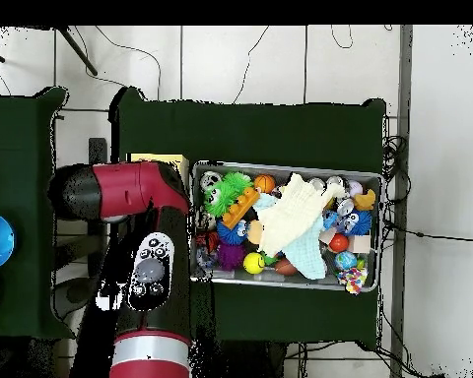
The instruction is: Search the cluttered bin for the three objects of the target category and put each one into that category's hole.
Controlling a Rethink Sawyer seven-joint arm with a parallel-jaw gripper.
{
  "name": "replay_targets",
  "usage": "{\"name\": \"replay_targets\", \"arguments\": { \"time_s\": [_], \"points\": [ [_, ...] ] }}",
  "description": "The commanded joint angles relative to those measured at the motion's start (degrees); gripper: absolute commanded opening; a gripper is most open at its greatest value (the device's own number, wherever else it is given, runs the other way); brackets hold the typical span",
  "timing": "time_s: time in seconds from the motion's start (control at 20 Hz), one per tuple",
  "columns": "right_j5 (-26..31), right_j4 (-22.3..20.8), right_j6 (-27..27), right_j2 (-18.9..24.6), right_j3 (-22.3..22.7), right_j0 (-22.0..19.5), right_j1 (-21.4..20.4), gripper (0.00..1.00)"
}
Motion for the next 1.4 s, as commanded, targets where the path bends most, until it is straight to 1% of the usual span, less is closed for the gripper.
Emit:
{"name": "replay_targets", "arguments": {
  "time_s": [0.05,0.4,0.7,0.95,1.2,1.4],
  "points": [
    [-3.1,0.1,6.3,4.8,11.1,-2.8,-0.7,0.00],
    [-2.3,0.2,7.2,4.6,11.0,-2.7,-0.5,0.00],
    [-2.7,0.9,8.2,4.9,10.6,-2.6,0.3,0.00],
    [-2.3,1.0,10.1,4.2,8.0,-1.8,2.9,0.00],
    [-4.3,1.4,9.5,5.3,9.5,-2.5,2.9,0.00],
    [-5.4,1.0,9.5,5.1,9.7,-2.5,3.4,0.00]
  ]
}}
